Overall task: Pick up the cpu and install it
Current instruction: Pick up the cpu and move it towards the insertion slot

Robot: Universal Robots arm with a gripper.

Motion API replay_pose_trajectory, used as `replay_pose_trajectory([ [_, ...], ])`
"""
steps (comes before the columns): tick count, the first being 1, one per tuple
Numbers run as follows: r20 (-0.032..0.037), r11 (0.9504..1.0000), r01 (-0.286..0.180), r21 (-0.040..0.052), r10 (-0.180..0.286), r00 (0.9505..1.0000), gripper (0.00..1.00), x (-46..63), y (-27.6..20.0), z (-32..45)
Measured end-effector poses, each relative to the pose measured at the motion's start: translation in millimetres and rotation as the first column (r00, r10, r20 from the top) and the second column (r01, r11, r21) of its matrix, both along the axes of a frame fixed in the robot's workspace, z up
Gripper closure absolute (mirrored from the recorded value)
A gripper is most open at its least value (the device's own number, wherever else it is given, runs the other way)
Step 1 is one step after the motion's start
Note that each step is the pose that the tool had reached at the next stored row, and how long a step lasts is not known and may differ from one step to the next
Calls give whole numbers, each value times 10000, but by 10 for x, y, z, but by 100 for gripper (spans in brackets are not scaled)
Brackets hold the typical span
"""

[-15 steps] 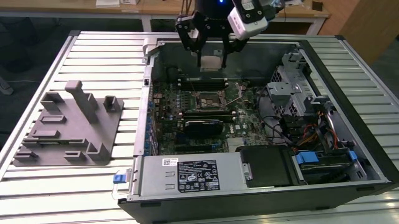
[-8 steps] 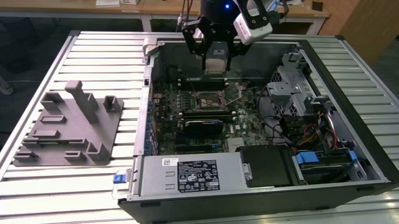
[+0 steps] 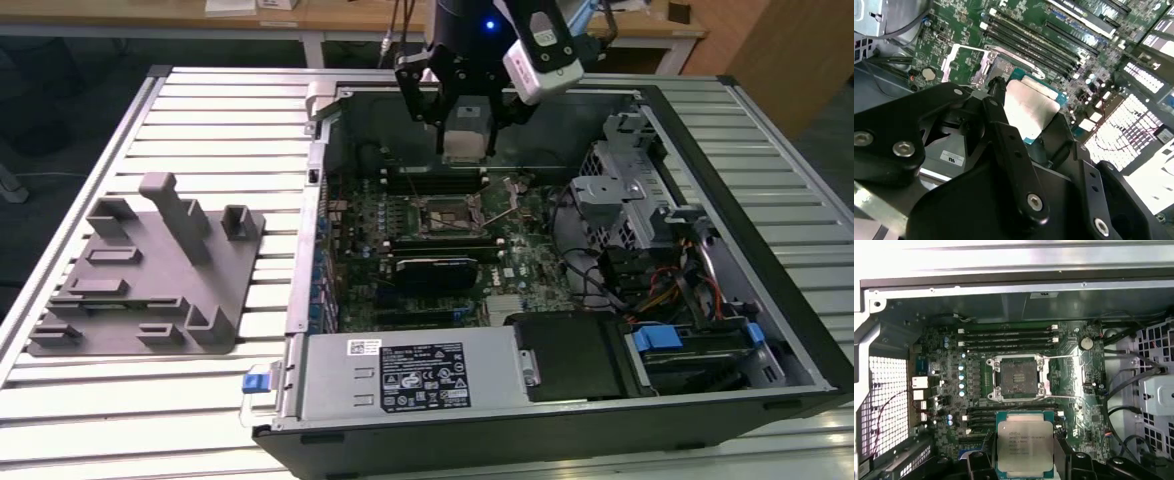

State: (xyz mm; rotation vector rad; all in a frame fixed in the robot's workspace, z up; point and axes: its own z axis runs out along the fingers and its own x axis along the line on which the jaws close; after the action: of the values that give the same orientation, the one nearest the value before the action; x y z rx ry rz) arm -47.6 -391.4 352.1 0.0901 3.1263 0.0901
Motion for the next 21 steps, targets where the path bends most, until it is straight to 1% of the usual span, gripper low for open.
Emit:
replay_pose_trajectory([
  [1,0,10000,0,0,0,10000,46,0,18,-13],
  [6,0,10000,0,0,0,10000,46,0,75,-89],
  [10,0,10000,0,0,0,10000,46,0,141,-149],
  [15,0,10000,-12,0,12,10000,46,0,257,-208],
  [17,-1,10000,-45,-1,45,10000,46,0,280,-234],
  [21,1,9998,-189,2,189,9998,46,0,309,-293],
])
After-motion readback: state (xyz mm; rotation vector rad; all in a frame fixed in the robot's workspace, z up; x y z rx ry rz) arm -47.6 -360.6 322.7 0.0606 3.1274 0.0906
